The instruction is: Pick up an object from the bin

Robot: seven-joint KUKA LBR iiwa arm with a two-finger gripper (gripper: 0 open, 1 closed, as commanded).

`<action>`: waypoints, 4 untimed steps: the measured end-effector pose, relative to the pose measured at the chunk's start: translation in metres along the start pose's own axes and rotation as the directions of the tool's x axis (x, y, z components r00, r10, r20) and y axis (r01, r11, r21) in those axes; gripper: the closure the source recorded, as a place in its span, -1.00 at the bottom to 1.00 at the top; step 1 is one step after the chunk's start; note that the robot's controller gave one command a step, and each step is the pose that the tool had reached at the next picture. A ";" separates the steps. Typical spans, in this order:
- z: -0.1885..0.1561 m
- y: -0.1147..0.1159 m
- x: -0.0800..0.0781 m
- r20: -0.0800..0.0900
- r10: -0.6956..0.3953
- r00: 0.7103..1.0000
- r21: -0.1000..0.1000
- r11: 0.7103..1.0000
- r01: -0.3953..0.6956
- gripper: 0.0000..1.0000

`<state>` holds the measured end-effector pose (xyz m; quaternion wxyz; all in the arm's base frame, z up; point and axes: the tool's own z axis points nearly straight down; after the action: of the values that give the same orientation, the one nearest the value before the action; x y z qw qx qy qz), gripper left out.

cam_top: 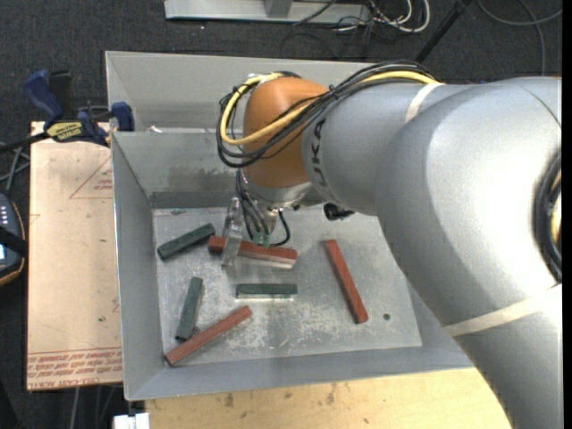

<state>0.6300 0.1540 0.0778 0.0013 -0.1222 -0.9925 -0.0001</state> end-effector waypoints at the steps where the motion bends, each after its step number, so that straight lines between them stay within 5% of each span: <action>1: -0.018 -0.001 0.001 -0.002 0.000 1.000 0.001 1.000 0.000 1.00; 4: -0.064 0.000 -0.001 0.004 0.000 1.000 -0.002 1.000 0.000 1.00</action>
Offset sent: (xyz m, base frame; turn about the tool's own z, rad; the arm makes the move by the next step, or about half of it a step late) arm 0.0001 0.0002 0.0237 0.0000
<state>0.6315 0.1539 0.1418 -0.0010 -0.1220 -0.9925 -0.0009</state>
